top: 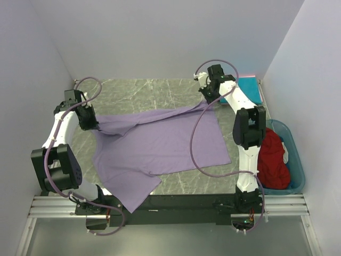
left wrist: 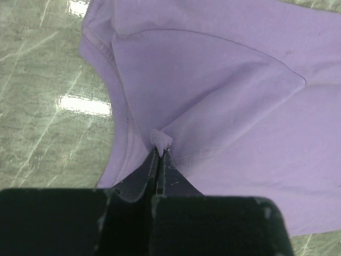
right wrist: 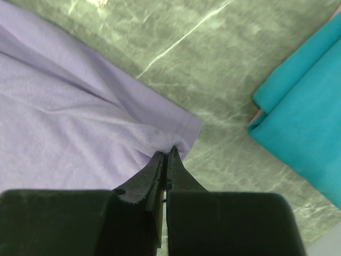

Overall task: Fold and stack the t-shirts
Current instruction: Fold the tshirt

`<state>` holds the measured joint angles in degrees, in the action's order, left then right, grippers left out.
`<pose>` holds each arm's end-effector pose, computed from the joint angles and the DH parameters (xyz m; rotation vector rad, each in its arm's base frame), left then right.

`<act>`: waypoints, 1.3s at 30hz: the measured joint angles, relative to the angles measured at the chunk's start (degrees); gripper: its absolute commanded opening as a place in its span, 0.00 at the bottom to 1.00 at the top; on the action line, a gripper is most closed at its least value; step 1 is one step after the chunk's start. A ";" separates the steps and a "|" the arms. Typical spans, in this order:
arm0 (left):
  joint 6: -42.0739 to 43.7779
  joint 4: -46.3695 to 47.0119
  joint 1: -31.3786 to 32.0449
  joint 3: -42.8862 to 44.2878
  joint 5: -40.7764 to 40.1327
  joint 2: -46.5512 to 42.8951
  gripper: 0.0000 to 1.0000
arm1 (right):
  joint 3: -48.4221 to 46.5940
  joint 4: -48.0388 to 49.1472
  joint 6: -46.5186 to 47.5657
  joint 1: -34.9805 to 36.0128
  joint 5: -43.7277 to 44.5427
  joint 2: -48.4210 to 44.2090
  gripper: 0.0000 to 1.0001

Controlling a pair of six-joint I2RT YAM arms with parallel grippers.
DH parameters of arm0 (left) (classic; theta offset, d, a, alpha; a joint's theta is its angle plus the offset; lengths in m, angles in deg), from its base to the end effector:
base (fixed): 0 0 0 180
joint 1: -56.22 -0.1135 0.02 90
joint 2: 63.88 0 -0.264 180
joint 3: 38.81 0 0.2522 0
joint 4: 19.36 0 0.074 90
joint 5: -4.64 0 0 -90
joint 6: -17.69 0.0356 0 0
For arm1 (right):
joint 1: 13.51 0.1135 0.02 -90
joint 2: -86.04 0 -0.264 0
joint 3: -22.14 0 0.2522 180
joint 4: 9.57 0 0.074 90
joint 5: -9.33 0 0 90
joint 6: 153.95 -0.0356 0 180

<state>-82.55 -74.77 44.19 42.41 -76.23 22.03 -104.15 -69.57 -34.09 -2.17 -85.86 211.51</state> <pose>0.3014 0.0584 0.2616 -0.4496 2.5726 -0.1976 0.4714 0.0978 0.2381 -0.9440 2.4192 0.0010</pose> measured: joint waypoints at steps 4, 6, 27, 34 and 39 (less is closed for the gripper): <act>0.07 0.04 0.02 -0.39 -0.28 0.24 0.00 | 2.97 0.46 0.87 -0.02 0.13 -0.70 0.00; 0.13 0.02 0.02 -0.39 -0.57 0.28 0.00 | 4.00 0.42 1.36 -0.02 0.24 -1.16 0.00; 5.60 -3.50 0.00 -0.52 2.27 0.42 0.21 | 4.50 0.94 4.22 -0.90 1.99 -3.04 0.33; 14.16 -7.98 -0.63 -0.46 7.98 0.22 0.39 | 7.54 -1.53 7.43 -2.84 1.05 -3.96 0.53; 16.98 -9.55 -3.26 6.47 10.38 1.79 0.44 | 0.55 -6.23 7.45 -4.39 -0.31 -3.85 0.44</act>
<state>-65.57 -84.33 40.93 48.88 -65.85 23.82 -103.60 -75.80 -26.63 -6.57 -86.17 207.67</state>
